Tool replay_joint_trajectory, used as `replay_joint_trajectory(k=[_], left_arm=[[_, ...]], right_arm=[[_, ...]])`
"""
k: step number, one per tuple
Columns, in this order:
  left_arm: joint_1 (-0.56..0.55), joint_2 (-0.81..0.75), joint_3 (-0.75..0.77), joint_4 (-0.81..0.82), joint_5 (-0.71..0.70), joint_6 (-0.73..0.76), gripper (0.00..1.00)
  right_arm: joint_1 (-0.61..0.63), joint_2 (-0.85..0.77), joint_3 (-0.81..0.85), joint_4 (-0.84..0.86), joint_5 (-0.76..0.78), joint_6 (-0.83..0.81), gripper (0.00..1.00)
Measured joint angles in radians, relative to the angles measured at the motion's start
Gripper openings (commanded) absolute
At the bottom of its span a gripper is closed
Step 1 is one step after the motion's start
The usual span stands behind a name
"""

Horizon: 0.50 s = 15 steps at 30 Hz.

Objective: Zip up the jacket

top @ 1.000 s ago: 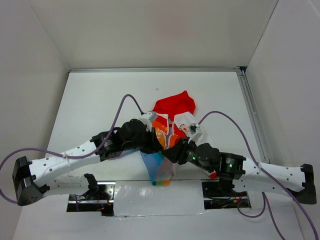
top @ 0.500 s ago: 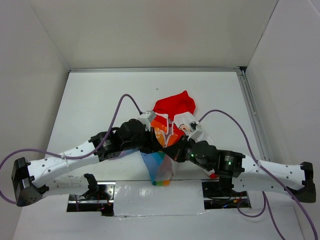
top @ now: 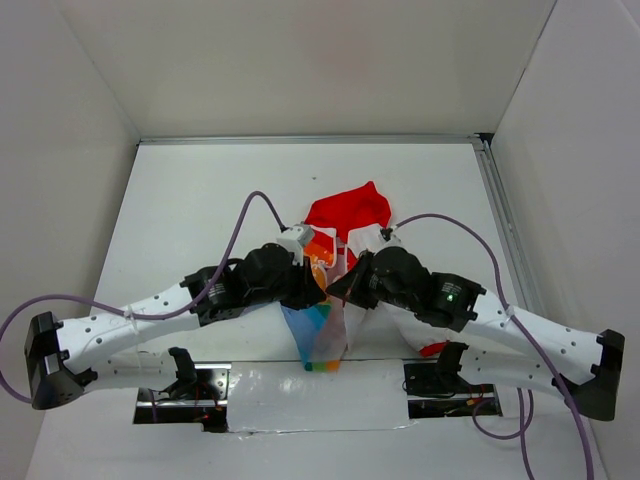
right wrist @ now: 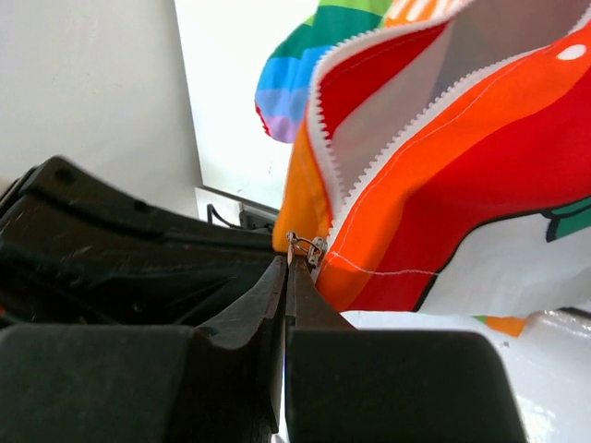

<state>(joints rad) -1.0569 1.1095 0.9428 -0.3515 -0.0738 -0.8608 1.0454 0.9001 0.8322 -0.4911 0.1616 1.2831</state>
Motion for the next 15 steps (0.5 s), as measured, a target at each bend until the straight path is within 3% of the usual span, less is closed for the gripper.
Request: replay_joint_trajectory(k=[7, 15], left_arm=[[-0.021, -0.012, -0.008, 0.041, -0.027, 0.069, 0.0], [-0.028, -0.05, -0.038, 0.109, -0.004, 0.195, 0.0]], right_arm=[[-0.105, -0.001, 0.008, -0.042, -0.106, 0.005, 0.0], [-0.251, 0.003, 0.008, -0.027, -0.359, -0.061, 0.0]])
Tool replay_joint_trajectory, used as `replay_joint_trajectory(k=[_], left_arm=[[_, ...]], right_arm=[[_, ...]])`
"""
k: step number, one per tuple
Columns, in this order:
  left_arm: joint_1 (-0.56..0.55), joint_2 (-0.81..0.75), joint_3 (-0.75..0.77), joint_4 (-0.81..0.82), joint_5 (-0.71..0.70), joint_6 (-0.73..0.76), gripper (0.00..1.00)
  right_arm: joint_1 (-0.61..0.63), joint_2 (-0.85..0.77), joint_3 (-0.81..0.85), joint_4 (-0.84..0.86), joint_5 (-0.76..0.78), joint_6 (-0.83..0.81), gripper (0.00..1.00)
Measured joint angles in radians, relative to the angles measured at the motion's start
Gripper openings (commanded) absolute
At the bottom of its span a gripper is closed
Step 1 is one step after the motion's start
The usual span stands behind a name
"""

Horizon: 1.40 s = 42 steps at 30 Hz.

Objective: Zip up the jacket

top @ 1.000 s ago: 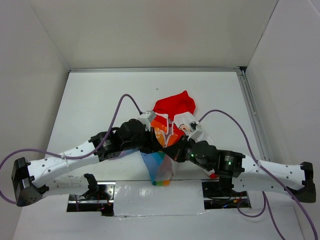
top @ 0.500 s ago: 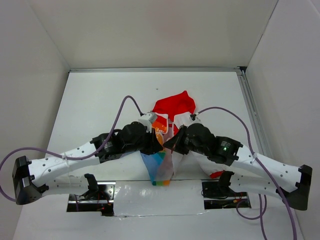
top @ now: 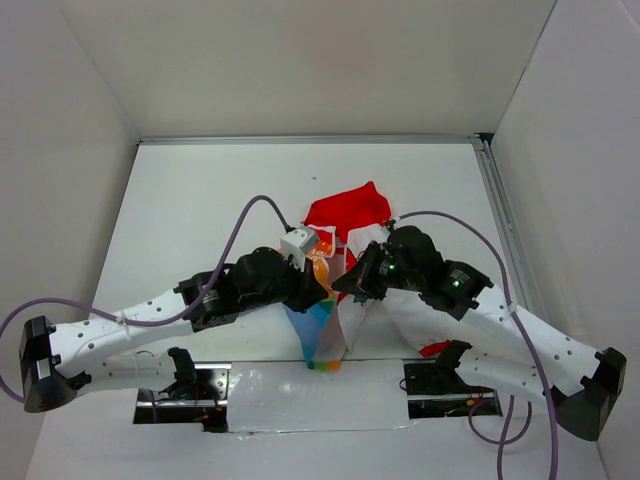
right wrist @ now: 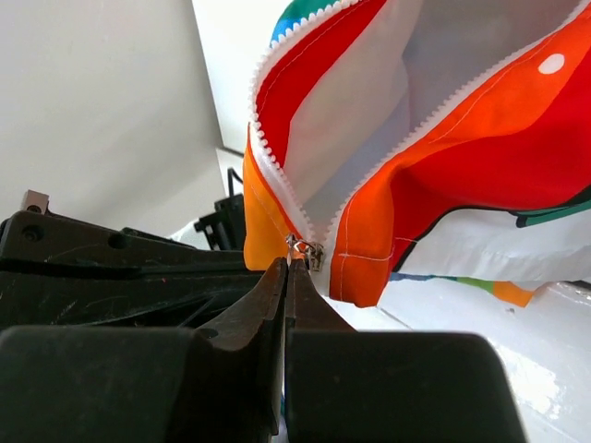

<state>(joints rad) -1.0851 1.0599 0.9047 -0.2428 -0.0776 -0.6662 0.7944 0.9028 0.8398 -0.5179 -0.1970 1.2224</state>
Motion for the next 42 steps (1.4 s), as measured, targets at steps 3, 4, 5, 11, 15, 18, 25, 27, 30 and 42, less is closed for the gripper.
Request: replay_joint_trajectory(k=[3, 4, 5, 11, 15, 18, 25, 27, 30, 42], left_arm=[[-0.003, -0.005, -0.012, 0.003, 0.009, 0.034, 0.0], [-0.003, -0.006, -0.014, 0.003, 0.011, 0.04, 0.0], [-0.004, -0.008, -0.016, 0.002, 0.011, 0.044, 0.0], [-0.003, -0.009, -0.03, 0.012, 0.002, 0.067, 0.0], [-0.002, -0.009, -0.048, 0.021, 0.002, 0.068, 0.0], [-0.002, -0.008, -0.05, 0.023, -0.003, 0.06, 0.0], [-0.003, 0.003, -0.039, -0.011, -0.051, 0.021, 0.35], [-0.008, 0.004, -0.022, -0.065, -0.051, -0.004, 0.53], [-0.014, 0.004, -0.007, -0.126, -0.05, -0.043, 0.68], [-0.017, -0.032, 0.003, -0.206, -0.038, -0.145, 0.79]], right_arm=[[-0.019, 0.019, -0.004, 0.011, -0.055, -0.022, 0.0], [-0.025, 0.024, -0.009, 0.018, -0.067, -0.025, 0.0], [-0.03, 0.026, -0.016, 0.027, -0.078, -0.027, 0.0], [-0.074, 0.026, -0.075, 0.099, -0.104, -0.02, 0.0], [-0.08, 0.01, -0.121, 0.158, -0.072, 0.006, 0.0], [-0.081, -0.003, -0.134, 0.175, -0.04, 0.018, 0.0], [-0.081, -0.011, -0.135, 0.184, -0.014, 0.0, 0.0], [-0.084, -0.011, -0.14, 0.205, 0.012, -0.002, 0.0], [-0.084, -0.011, -0.143, 0.224, 0.032, -0.002, 0.0], [-0.058, -0.013, -0.146, 0.267, -0.014, 0.014, 0.0]])
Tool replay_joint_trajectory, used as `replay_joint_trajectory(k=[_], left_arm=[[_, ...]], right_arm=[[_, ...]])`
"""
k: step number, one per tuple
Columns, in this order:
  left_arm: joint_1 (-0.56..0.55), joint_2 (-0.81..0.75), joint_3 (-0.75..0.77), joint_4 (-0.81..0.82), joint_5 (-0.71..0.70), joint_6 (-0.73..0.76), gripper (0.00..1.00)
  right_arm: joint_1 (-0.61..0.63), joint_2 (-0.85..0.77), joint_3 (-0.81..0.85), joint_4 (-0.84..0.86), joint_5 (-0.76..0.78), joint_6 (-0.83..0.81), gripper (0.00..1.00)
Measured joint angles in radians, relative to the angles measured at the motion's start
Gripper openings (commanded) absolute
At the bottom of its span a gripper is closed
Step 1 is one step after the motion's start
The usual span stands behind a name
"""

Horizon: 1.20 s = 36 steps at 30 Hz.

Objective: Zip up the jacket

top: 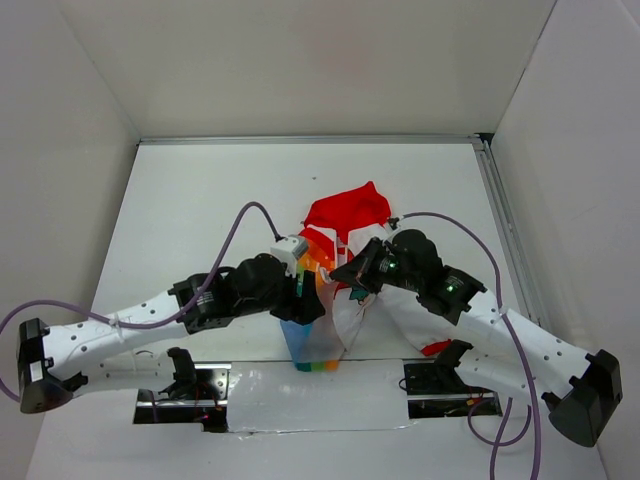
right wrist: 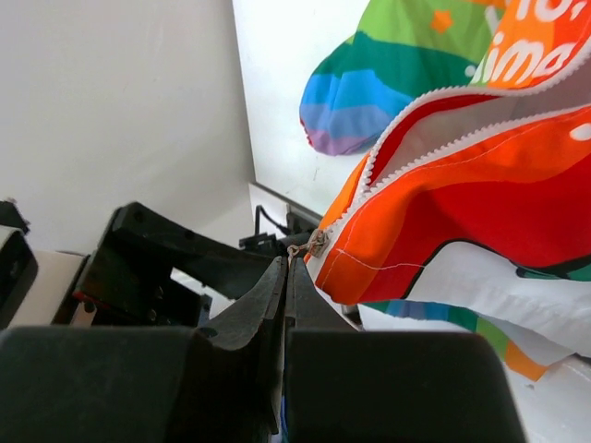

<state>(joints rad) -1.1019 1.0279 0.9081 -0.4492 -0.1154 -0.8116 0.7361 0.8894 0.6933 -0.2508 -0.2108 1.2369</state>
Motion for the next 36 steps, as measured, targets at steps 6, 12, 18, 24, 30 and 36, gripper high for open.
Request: replay_joint_trajectory(k=[6, 12, 18, 24, 30, 36], left_arm=[[-0.032, 0.08, 0.078, 0.015, -0.13, 0.216, 0.79], [-0.053, 0.078, 0.07, 0.098, -0.216, 0.457, 0.74], [-0.054, 0.005, -0.014, 0.177, -0.17, 0.605, 0.78], [-0.054, 0.028, -0.029, 0.226, -0.137, 0.666, 0.7], [-0.054, 0.118, -0.029, 0.249, -0.174, 0.698, 0.49], [-0.054, 0.148, -0.013, 0.249, -0.193, 0.724, 0.26]], right_arm=[[-0.011, 0.0, 0.0, 0.0, -0.067, 0.0, 0.0], [-0.049, 0.0, 0.0, 0.0, -0.12, 0.0, 0.0], [-0.076, 0.0, 0.002, 0.0, -0.159, 0.0, 0.0], [-0.081, 0.014, 0.011, 0.005, -0.188, 0.004, 0.0], [-0.08, 0.029, 0.014, 0.012, -0.205, 0.005, 0.0], [-0.08, 0.029, 0.014, 0.011, -0.201, 0.005, 0.0]])
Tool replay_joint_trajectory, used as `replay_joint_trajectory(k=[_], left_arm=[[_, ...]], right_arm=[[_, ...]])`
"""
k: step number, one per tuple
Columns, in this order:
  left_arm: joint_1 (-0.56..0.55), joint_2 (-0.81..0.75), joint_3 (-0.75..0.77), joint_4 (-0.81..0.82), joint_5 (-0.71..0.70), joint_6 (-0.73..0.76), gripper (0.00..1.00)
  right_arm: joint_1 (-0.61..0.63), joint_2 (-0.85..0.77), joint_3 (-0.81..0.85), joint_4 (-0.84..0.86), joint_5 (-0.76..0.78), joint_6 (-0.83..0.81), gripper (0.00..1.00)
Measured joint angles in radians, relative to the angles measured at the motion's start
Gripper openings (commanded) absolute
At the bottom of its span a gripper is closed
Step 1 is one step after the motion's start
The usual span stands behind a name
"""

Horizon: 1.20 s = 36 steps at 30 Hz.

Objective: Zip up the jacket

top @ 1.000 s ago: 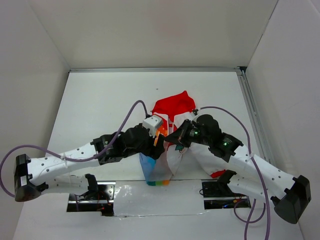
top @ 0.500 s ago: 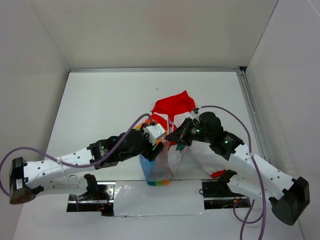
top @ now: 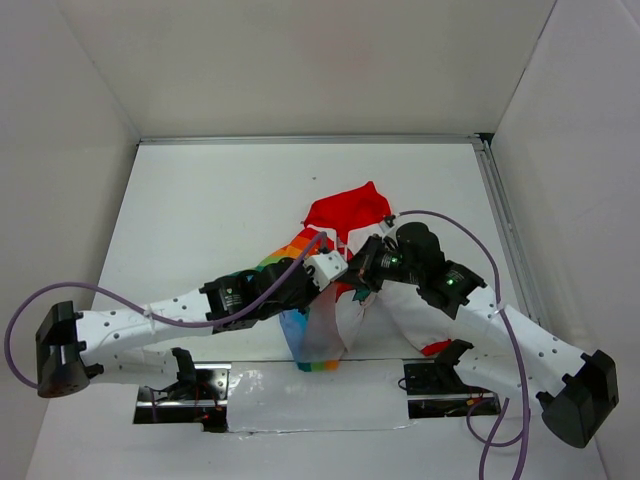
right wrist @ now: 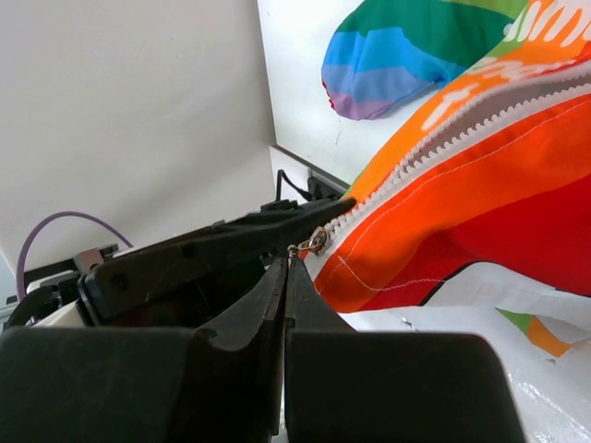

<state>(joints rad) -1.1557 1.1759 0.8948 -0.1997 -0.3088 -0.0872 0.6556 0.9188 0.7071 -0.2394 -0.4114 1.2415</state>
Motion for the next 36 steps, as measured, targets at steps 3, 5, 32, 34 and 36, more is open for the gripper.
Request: replay_joint_trajectory(k=[3, 5, 32, 34, 36], left_arm=[[0.0, -0.001, 0.008, 0.0, 0.002, 0.009, 0.06], [0.0, -0.003, 0.009, 0.002, 0.007, 0.01, 0.0], [-0.014, -0.14, -0.03, 0.059, 0.018, 0.124, 0.0], [-0.014, -0.164, -0.031, 0.06, 0.035, 0.134, 0.0], [-0.014, -0.187, -0.031, 0.059, 0.053, 0.135, 0.0]], right_arm=[[0.0, 0.0, 0.003, -0.001, 0.017, 0.002, 0.0], [-0.002, 0.0, 0.006, -0.001, 0.034, 0.005, 0.0], [-0.028, 0.212, 0.073, -0.042, 0.223, -0.438, 0.0], [-0.038, 0.233, 0.073, -0.036, 0.263, -0.468, 0.0], [-0.053, 0.264, 0.079, -0.032, 0.311, -0.493, 0.0]])
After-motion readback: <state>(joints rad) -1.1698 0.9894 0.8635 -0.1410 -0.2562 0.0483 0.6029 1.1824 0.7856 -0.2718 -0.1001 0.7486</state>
